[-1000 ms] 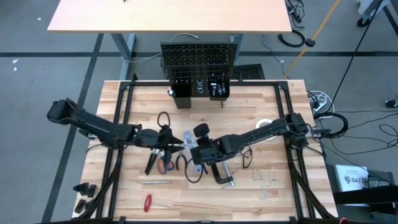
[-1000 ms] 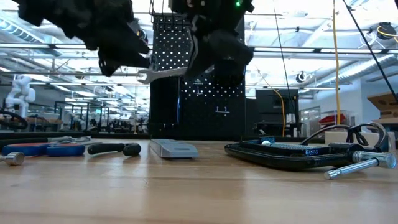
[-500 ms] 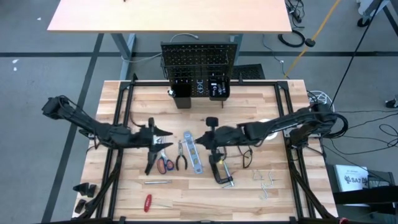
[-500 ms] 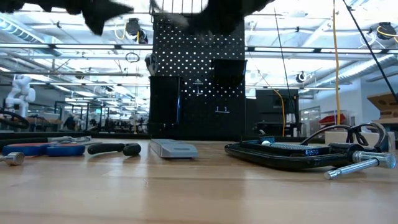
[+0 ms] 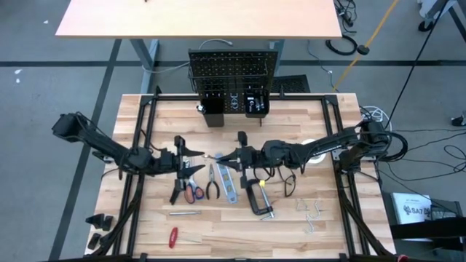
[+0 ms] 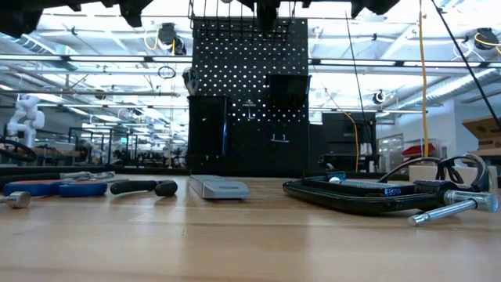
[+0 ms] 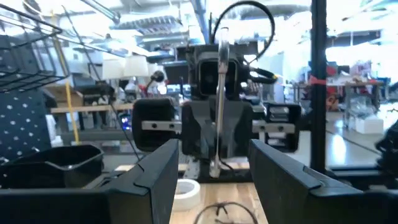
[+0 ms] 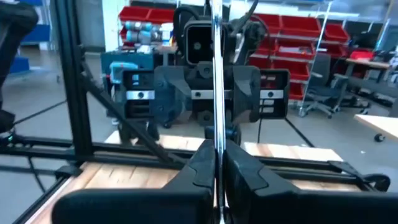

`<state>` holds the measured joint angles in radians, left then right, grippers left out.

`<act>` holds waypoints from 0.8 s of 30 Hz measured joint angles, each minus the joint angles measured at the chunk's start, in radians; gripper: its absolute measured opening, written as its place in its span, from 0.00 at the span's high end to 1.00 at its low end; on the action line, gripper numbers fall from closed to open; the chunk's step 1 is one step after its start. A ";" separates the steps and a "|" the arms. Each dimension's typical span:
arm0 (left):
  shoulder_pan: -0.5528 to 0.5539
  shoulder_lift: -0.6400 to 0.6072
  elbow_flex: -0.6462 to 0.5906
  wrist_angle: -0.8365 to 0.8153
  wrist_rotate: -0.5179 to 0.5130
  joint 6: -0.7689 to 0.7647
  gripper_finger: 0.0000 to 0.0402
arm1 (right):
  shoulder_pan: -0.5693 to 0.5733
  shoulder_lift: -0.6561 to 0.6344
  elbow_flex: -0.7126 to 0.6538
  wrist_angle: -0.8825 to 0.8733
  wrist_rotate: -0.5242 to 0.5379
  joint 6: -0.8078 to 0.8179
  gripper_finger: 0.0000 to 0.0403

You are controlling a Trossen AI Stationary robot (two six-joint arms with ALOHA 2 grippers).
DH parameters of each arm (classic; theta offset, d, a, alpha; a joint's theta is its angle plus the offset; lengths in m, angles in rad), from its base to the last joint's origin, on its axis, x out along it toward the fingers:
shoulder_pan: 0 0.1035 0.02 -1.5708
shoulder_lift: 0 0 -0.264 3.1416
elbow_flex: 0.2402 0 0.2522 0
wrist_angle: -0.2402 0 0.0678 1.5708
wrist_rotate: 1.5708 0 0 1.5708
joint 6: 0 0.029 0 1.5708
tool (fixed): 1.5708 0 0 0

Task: Hang tools onto peg board
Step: Put the wrench into the left black bin on the peg board

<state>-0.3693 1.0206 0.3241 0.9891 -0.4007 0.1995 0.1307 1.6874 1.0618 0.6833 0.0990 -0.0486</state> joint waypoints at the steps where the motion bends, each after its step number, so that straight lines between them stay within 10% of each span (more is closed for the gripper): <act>1: 0.008 0.010 0.000 0.024 0.000 0.000 0.52 | -0.003 0.003 0.000 0.012 0.000 0.000 0.99; 18: 0.113 0.073 0.066 0.094 0.110 -0.037 0.53 | -0.047 0.063 0.014 0.054 -0.032 0.038 0.99; 24: 0.115 0.073 0.066 0.099 0.110 -0.036 0.70 | -0.056 0.063 0.014 0.054 -0.034 0.038 0.99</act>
<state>-0.2539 1.0935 0.3897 1.0881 -0.2912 0.1631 0.0749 1.7504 1.0760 0.7368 0.0650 -0.0109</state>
